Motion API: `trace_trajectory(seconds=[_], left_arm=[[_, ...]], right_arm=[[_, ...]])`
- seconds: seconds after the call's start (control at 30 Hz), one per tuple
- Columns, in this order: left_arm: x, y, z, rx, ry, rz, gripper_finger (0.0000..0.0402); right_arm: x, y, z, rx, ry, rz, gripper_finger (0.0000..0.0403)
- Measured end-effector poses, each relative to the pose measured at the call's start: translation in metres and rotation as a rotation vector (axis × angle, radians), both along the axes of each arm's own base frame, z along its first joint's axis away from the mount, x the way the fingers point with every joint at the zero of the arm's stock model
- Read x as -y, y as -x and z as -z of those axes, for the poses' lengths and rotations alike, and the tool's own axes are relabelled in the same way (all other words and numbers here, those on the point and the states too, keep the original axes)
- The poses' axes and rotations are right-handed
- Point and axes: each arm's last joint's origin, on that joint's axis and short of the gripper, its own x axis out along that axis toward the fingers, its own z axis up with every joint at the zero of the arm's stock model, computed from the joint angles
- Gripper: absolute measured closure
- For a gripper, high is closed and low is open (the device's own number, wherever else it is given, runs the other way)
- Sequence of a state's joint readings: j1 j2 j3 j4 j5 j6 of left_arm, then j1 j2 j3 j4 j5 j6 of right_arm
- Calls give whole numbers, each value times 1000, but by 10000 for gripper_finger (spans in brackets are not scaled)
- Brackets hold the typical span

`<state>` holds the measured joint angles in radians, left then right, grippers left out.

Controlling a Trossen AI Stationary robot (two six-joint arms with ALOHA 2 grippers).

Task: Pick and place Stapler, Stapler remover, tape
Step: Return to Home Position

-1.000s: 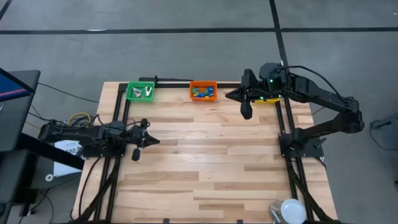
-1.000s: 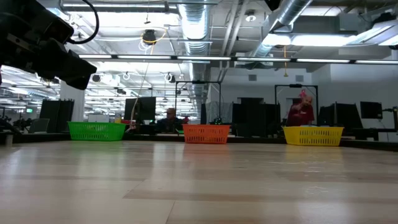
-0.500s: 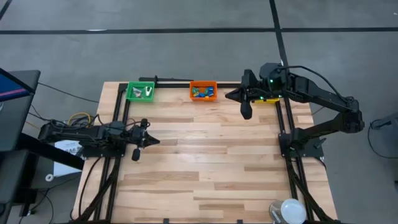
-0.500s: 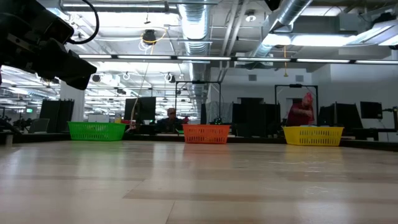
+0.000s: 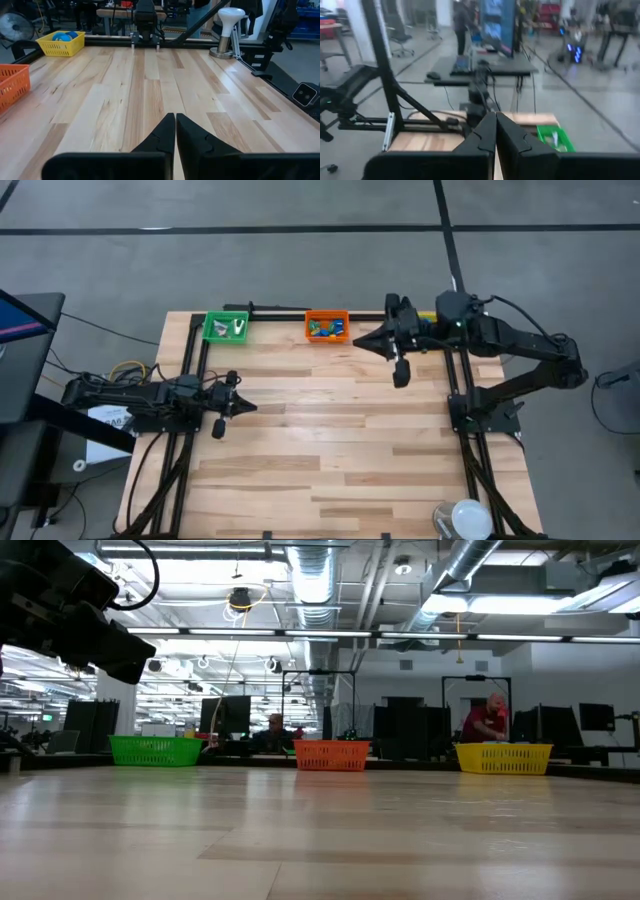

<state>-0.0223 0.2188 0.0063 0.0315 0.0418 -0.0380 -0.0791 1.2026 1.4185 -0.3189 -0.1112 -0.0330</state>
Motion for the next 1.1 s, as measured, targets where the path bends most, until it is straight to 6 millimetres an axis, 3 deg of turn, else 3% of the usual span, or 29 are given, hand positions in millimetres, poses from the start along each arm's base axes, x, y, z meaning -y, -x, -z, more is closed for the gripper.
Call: trace_trajectory(seconds=[0.53,0.87,1.1], left_arm=[[0,0,-1,15,0,0,393],[0,0,-2,23,0,0,393],[0,0,-2,23,0,-1,393]], right_arm=[[-16,0,-13,140,79,-66,403],[-21,39,-32,248,82,-88,403],[-23,49,1,286,82,-93,403]])
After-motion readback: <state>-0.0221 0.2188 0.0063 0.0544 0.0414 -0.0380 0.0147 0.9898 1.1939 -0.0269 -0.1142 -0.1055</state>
